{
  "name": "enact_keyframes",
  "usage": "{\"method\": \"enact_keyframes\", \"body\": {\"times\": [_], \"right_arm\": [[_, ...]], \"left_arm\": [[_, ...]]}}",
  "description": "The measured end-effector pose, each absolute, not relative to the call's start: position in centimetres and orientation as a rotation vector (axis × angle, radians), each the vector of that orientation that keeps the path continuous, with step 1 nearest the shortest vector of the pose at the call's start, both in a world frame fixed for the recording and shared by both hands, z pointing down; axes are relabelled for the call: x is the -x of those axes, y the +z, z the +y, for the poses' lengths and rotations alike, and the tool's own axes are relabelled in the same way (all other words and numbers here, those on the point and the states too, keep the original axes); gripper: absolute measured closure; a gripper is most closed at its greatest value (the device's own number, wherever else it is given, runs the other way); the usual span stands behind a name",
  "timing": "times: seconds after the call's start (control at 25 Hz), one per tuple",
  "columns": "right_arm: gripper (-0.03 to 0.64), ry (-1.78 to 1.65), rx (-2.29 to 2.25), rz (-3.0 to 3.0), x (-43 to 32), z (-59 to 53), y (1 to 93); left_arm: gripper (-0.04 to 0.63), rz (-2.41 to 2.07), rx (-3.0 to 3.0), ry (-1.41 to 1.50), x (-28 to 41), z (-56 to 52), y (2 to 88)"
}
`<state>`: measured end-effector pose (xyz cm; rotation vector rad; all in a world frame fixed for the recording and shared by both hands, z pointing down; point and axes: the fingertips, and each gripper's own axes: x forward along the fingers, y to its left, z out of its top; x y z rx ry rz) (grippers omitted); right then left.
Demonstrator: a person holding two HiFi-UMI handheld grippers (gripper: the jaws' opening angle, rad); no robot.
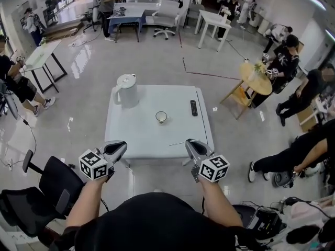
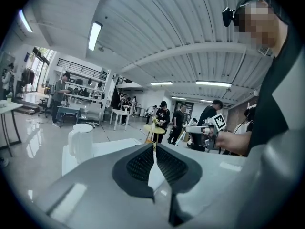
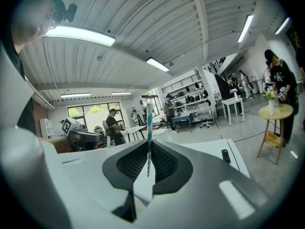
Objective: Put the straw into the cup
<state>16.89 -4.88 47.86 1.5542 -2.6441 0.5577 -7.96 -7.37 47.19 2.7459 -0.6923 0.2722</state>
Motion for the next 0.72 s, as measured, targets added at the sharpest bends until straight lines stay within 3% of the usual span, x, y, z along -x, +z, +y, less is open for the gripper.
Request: {"method": "enact_keyframes", "body": {"times": [0.72], "right_arm": [[0.563, 0.563, -1.412, -2.691, -20.9, -10.4, 49.5]], "left_arm": [[0.58, -0.82, -2.716, 0.251, 3.5, -10.4, 46.9]]}}
